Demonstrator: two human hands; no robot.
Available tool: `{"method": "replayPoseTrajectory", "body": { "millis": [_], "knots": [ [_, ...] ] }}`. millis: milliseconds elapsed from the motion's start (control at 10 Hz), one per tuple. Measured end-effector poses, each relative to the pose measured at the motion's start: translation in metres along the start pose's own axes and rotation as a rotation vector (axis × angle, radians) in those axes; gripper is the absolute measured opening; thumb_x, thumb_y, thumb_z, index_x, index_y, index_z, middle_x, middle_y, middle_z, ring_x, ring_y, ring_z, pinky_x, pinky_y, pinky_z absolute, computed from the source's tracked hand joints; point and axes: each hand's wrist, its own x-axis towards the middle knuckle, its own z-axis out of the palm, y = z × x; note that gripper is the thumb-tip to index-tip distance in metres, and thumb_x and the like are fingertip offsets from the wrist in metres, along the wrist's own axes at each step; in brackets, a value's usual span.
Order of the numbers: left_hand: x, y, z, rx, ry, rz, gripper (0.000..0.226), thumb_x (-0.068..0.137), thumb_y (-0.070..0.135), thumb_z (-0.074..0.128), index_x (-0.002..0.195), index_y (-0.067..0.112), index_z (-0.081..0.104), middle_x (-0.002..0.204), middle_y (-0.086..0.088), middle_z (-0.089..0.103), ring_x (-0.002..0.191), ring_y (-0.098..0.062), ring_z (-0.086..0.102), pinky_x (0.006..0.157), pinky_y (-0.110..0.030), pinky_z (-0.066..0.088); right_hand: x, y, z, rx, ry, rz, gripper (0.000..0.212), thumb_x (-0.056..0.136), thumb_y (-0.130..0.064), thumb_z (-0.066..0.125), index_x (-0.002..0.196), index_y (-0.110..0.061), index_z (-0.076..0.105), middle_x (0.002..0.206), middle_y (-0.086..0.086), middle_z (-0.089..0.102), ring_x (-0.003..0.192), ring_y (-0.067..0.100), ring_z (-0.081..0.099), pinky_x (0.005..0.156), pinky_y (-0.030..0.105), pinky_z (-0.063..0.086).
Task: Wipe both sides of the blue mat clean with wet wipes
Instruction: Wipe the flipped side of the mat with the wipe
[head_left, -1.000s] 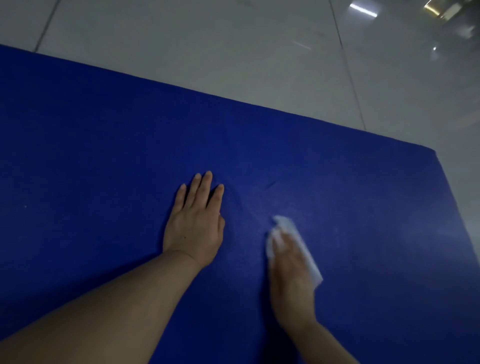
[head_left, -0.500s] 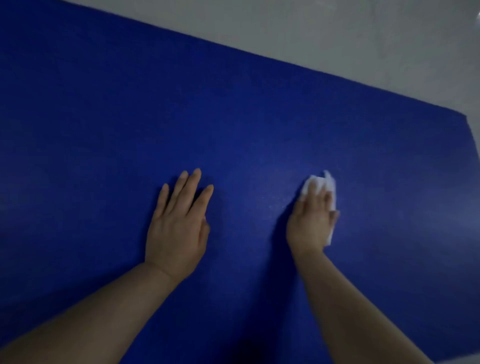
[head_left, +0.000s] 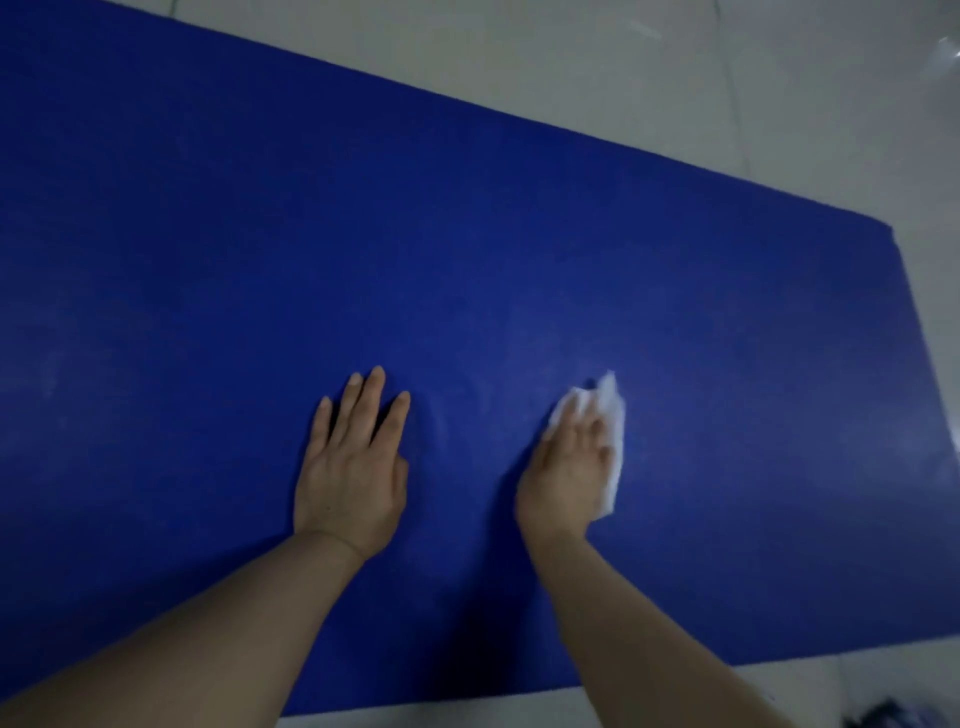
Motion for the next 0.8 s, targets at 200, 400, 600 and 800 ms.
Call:
{"method": "replayPoseTrajectory", "body": {
  "millis": [200,400,600,800],
  "knots": [
    [0.001,0.0,-0.002,0.013,0.007,-0.001,0.051,0.089,0.019,0.041,0.137,0.005,0.049,0.152,-0.017,0.033,0.141,-0.028,0.022,0.116,-0.037,0.002,-0.059,-0.009,-0.002,1.37,0.089,-0.733,0.066,0.085,-0.024,0.053,0.142,-0.007,0.026,0.148,0.007,0.04,0.137,0.022,0.035,0.114,0.037,0.024],
    [0.001,0.001,0.001,-0.01,0.019,-0.009,0.057,0.084,0.008,0.055,0.14,0.006,0.046,0.155,-0.015,0.028,0.144,-0.029,0.02,0.118,-0.034,-0.004,0.017,0.042,0.058,1.062,0.053,-0.057,0.059,0.101,-0.025,0.033,0.151,-0.012,0.005,0.16,0.013,0.001,0.147,0.026,0.002,0.117,0.028,0.001],
    [0.003,0.0,-0.002,0.007,-0.005,-0.003,0.06,0.08,0.007,0.06,0.139,0.005,0.047,0.154,-0.017,0.03,0.142,-0.03,0.023,0.117,-0.034,-0.003,-0.081,-0.016,0.022,0.964,0.378,-0.863,0.054,0.088,-0.019,0.036,0.141,-0.011,0.035,0.144,0.008,0.046,0.134,0.024,0.037,0.107,0.044,0.034],
    [0.002,0.001,-0.002,-0.017,0.003,-0.006,0.057,0.084,0.007,0.056,0.14,0.005,0.046,0.154,-0.016,0.029,0.143,-0.029,0.022,0.118,-0.032,-0.006,0.021,0.044,0.074,1.077,0.208,-0.271,0.061,0.091,-0.027,0.02,0.146,-0.004,0.03,0.152,0.015,0.03,0.141,0.031,0.026,0.113,0.05,0.027]
  ]
}}
